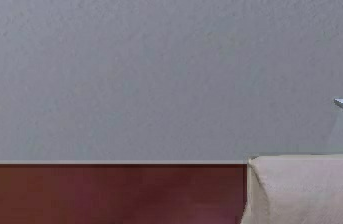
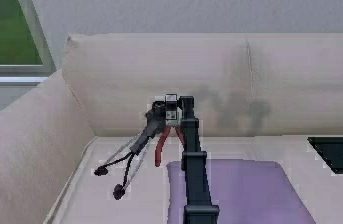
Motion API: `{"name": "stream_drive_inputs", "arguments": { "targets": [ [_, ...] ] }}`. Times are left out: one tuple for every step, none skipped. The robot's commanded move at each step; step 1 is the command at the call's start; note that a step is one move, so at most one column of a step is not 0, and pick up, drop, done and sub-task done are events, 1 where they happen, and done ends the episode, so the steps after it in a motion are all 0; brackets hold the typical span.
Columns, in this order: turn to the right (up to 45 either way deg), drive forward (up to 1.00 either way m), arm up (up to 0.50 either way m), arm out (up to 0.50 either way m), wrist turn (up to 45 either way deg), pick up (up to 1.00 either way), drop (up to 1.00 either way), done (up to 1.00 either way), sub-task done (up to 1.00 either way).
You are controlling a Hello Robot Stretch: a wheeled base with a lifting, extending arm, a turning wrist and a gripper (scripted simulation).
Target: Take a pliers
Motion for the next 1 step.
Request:
{"name": "stream_drive_inputs", "arguments": {
  "targets": [
    [0.0, 0.00, 0.00, 0.00, 45.0, 0.00, 0.00, 0.00, 0.00]
  ]
}}
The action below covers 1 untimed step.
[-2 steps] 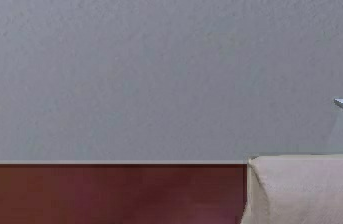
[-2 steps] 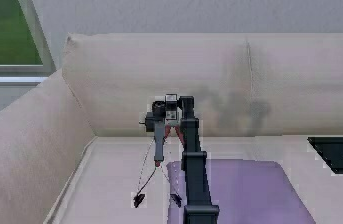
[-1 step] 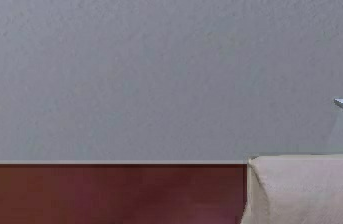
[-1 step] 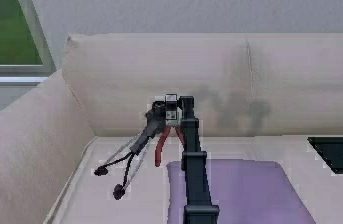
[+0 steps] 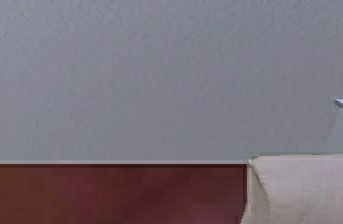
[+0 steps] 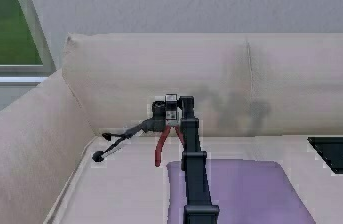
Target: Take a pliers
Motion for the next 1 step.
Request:
{"name": "stream_drive_inputs", "arguments": {
  "targets": [
    [0.0, 0.00, 0.00, 0.00, 45.0, 0.00, 0.00, 0.00, 0.00]
  ]
}}
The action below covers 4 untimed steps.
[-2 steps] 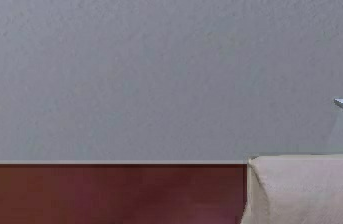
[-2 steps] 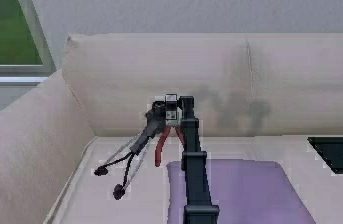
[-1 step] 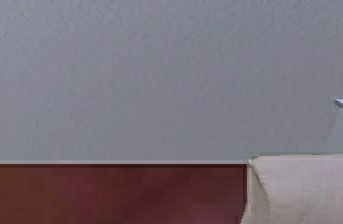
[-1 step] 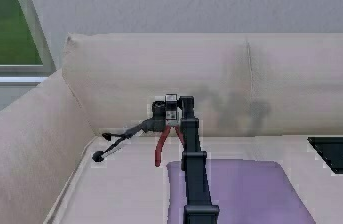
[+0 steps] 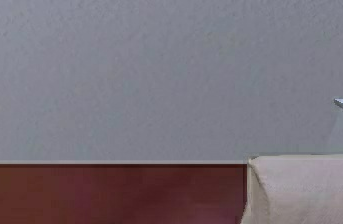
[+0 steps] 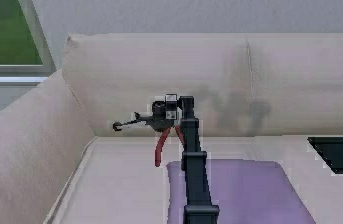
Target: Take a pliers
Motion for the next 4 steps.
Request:
{"name": "stream_drive_inputs", "arguments": {
  "targets": [
    [0.0, 0.00, 0.00, 0.00, 36.0, 0.00, 0.00, 0.00, 0.00],
    [0.0, 0.00, -0.30, 0.00, 0.0, 0.00, 0.00, 0.00, 0.00],
    [0.0, 0.00, 0.00, 0.00, 0.0, 1.00, 0.00, 0.00, 0.00],
    [0.0, 0.00, 0.10, 0.00, 0.0, 0.00, 0.00, 0.00, 0.00]
  ]
}}
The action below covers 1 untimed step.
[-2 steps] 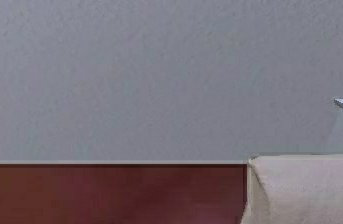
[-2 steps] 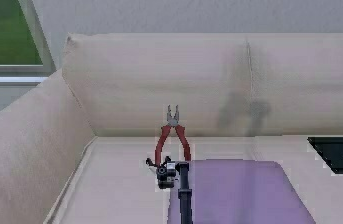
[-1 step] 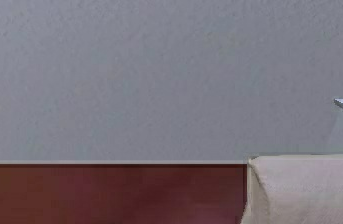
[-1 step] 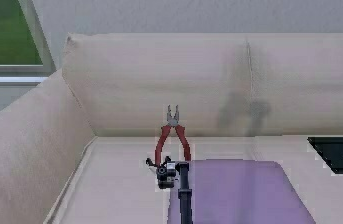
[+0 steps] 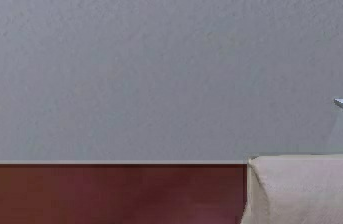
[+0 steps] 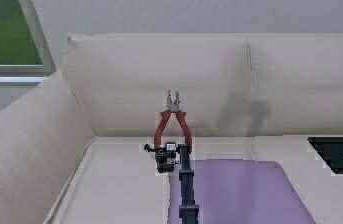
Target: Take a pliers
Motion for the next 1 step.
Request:
{"name": "stream_drive_inputs", "arguments": {
  "targets": [
    [0.0, 0.00, 0.00, 0.00, 0.0, 0.00, 0.00, 1.00, 0.00]
  ]
}}
